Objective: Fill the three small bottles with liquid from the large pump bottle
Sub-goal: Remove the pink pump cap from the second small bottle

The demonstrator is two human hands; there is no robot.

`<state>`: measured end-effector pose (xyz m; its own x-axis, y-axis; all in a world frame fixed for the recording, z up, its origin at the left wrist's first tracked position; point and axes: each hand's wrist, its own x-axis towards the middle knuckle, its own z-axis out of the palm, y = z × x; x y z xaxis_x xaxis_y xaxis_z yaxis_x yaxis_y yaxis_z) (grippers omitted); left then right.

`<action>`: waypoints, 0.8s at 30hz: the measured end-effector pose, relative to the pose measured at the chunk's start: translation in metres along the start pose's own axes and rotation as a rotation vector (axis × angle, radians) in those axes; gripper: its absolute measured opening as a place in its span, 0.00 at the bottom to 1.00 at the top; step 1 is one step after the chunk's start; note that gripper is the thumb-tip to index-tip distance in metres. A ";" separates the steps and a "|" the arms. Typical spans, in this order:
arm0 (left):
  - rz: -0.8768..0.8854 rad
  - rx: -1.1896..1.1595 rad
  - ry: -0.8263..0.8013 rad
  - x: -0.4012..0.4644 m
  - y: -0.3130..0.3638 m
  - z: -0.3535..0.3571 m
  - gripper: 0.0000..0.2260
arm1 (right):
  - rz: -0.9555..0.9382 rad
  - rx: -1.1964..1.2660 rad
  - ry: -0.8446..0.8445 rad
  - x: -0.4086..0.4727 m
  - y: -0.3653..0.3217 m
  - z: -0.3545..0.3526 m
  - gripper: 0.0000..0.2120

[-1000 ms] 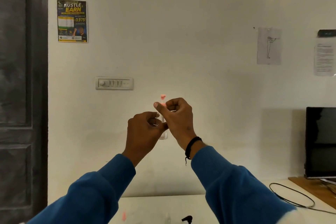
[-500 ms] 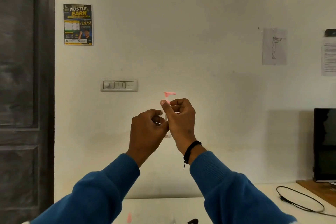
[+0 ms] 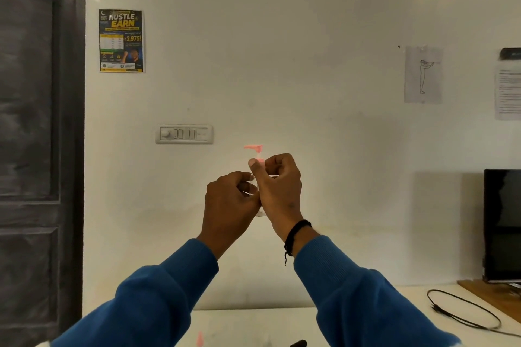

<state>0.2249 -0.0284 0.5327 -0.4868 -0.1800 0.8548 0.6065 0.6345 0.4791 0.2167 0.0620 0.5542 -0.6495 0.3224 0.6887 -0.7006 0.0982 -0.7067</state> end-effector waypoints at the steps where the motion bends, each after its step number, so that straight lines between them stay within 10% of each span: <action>1: -0.002 0.000 -0.001 0.000 0.000 0.000 0.17 | 0.005 0.015 0.005 0.000 0.001 0.001 0.09; 24: -0.010 -0.006 -0.015 -0.002 -0.005 -0.002 0.16 | -0.028 -0.038 -0.049 -0.004 0.000 0.005 0.11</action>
<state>0.2239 -0.0327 0.5293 -0.5021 -0.1751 0.8469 0.6051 0.6285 0.4887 0.2183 0.0562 0.5519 -0.6442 0.2731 0.7144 -0.7075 0.1420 -0.6923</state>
